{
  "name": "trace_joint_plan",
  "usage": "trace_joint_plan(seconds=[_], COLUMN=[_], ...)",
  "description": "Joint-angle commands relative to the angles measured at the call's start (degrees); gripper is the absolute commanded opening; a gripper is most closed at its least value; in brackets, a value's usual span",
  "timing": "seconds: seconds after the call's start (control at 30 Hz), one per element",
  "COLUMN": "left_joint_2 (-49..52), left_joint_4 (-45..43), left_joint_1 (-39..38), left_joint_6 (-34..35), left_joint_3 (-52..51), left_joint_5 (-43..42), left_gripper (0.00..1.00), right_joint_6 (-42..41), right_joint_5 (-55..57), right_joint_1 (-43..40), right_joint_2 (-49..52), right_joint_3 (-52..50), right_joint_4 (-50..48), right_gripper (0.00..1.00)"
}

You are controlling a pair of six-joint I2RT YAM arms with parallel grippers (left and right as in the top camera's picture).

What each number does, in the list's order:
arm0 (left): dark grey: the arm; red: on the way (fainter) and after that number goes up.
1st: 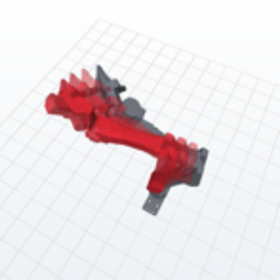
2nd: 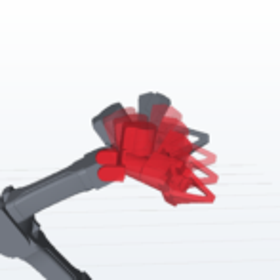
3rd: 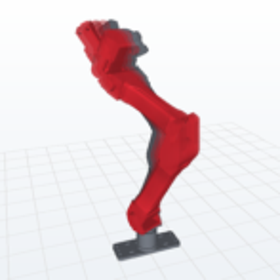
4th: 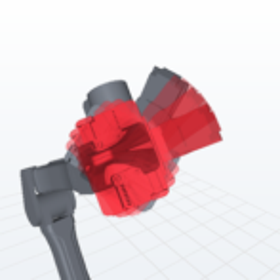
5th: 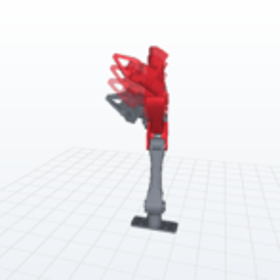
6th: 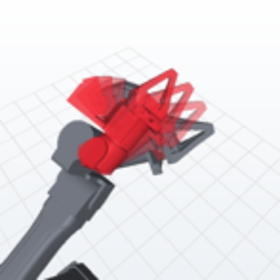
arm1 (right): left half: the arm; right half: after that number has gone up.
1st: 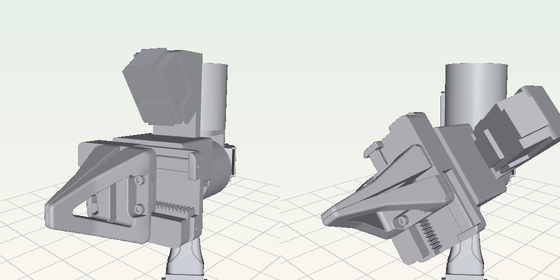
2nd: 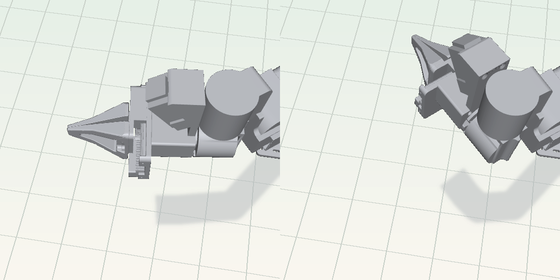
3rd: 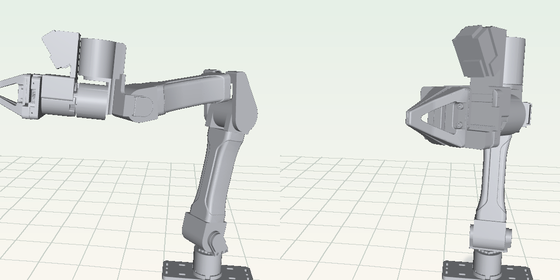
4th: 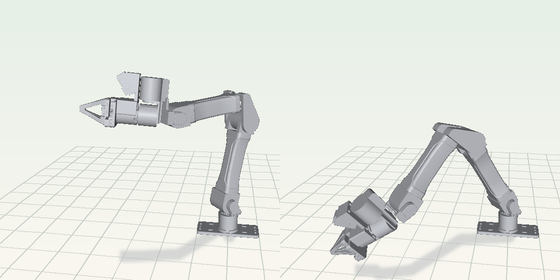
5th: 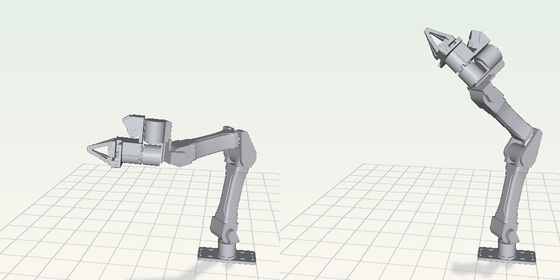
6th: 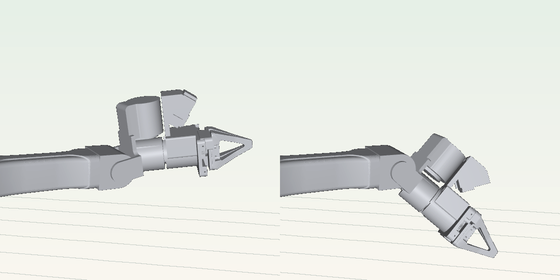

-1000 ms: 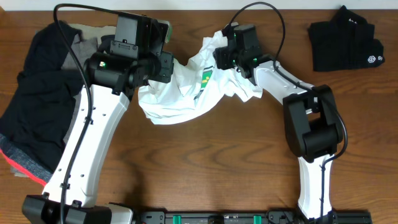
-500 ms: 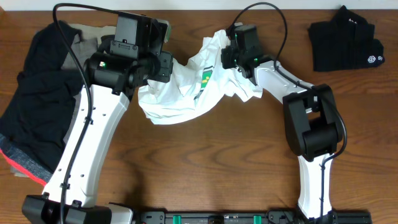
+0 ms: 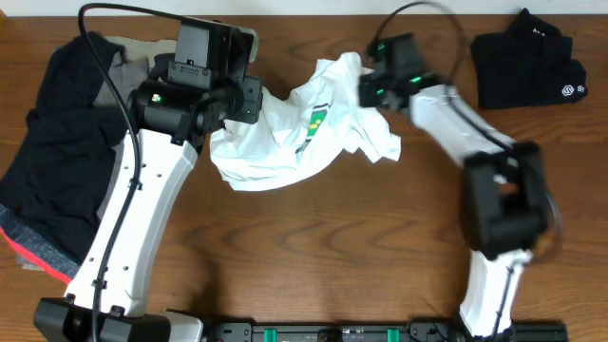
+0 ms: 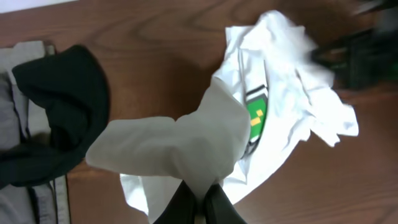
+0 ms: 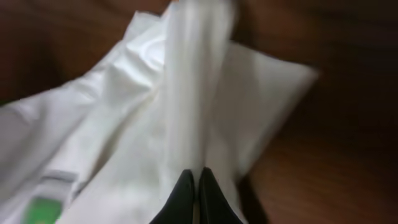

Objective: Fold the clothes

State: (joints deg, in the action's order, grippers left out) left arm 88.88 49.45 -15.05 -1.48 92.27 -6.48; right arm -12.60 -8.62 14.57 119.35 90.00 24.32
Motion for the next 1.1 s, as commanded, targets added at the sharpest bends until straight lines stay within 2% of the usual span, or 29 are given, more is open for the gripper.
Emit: trace_joint_plan(seconds=[0.0,0.13,0.27,0.5,0.6,0.73,0.8,0.9,1.07], left_joint_2=[0.1,0.1,0.1,0.1,0.1,0.1,0.1,0.1,0.1], left_joint_4=[-0.6,-0.9,-0.9,-0.9,-0.9,-0.9,-0.9,-0.9,-0.9], left_joint_1=[0.3,0.3,0.3,0.3,0.3,0.3,0.3,0.3,0.3], left_joint_6=[0.2,0.2,0.2,0.2,0.2,0.2,0.2,0.0,0.0], left_joint_3=[-0.1,-0.1,-0.1,-0.1,-0.1,-0.1,-0.1,-0.1,-0.1], left_joint_5=[1.2,1.2,1.2,1.2,1.2,1.2,1.2,1.2,1.2], left_gripper=[0.06,0.06,0.06,0.06,0.06,0.06,0.06,0.06,0.06], right_joint_6=[-1.7,-1.7,-1.3,-0.6,-0.6,-0.3,2.6,3.9,3.6], right_joint_5=[-0.6,-0.4,-0.2,1.9,-0.5,-3.9,-5.4,-3.4,3.6], right_joint_1=[-3.9,-7.4,-8.4,-9.4,-11.0,-13.6,-14.5,-15.6,-16.0], right_joint_2=[-12.4,-16.6,-15.8,-15.2,-15.2,-15.3,-16.2,-20.0,-32.3], right_joint_3=[1.1,1.1,-0.7,-11.3,-15.4,-16.8,-16.2,-14.6,-13.7], right_joint_4=[7.3,20.5,30.6,33.6,33.9,35.4,36.9,40.0,44.2], right_gripper=[0.01,0.01,0.01,0.01,0.01,0.01,0.01,0.01,0.01])
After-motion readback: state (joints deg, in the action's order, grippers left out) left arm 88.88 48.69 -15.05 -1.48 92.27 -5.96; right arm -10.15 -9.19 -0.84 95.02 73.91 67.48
